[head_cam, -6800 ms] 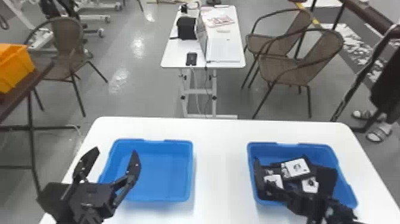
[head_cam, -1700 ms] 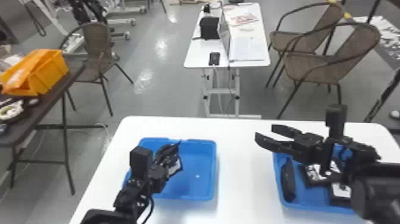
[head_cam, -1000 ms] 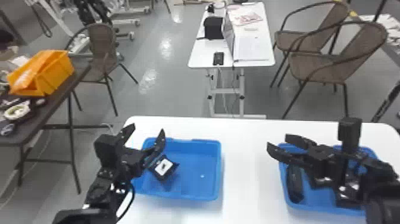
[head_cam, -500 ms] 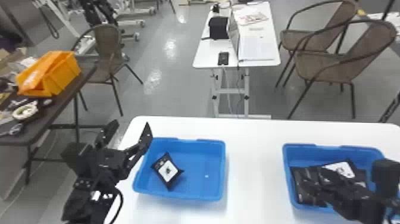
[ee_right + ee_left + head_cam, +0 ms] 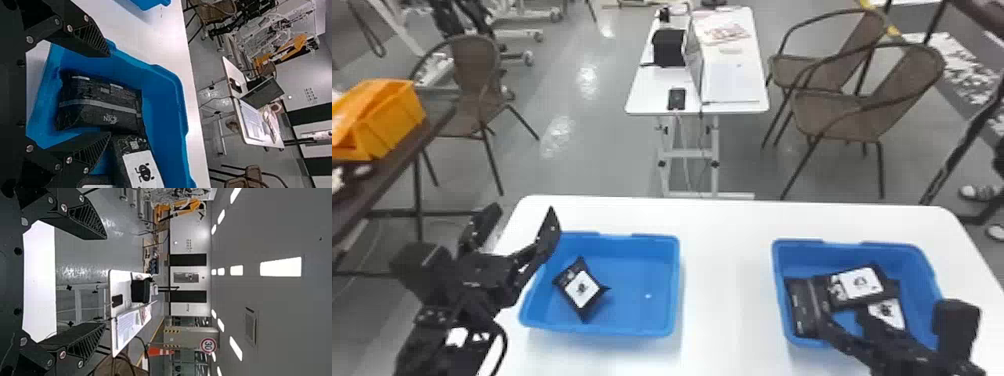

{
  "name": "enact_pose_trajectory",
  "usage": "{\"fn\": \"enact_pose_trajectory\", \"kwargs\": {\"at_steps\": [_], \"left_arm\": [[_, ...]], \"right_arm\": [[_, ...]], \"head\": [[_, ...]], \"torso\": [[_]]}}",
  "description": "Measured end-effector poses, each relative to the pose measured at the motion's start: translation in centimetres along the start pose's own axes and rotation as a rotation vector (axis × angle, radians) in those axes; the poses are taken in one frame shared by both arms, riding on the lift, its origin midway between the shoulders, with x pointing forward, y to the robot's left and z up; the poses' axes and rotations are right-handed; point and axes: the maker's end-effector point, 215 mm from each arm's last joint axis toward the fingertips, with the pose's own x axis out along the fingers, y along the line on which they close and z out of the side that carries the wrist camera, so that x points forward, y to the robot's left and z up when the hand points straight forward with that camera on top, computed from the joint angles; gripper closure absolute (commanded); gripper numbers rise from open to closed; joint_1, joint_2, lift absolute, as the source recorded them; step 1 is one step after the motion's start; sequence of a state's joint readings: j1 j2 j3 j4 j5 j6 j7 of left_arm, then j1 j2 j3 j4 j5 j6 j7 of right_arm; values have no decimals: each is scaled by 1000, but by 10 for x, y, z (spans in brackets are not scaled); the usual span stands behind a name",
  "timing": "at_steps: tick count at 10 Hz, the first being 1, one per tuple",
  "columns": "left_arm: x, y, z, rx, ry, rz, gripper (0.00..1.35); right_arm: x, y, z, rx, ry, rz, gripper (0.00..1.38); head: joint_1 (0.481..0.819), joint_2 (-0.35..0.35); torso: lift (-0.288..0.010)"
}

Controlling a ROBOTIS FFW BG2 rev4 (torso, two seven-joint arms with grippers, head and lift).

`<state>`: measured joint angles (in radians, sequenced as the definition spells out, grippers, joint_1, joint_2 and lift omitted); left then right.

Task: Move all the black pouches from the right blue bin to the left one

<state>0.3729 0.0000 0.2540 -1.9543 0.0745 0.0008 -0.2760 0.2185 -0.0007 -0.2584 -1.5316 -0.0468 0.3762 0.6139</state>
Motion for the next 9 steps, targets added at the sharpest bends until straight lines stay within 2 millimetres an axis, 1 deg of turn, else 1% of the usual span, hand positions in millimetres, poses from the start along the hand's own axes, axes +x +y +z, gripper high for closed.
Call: {"fn": "enact_pose_trajectory", "kwargs": {"at_steps": [2,4,5,8,9], "left_arm": [[1,-5,-2,-11,4,-8,259],[2,-8,-1,-13,1,-12,259],[3,-8,0,-13,-2,-13,259],[3,-7,2,-18,-8,-11,259],[3,-8,2,-20,-6,-12,259]], "right_arm": [[15,-8,4,1,10,-2,344],[33,-7,7,-16,26,5,341],[41,-5,4,-19,40,9,338],[53,-7,-16,-26,86,-1,346],[57,-7,-20,-33,101,-1,421]], "head": [[695,81],[695,80],[695,86],[695,95],[695,96]], "torso": [[10],[10],[10],[10],[10]]}}
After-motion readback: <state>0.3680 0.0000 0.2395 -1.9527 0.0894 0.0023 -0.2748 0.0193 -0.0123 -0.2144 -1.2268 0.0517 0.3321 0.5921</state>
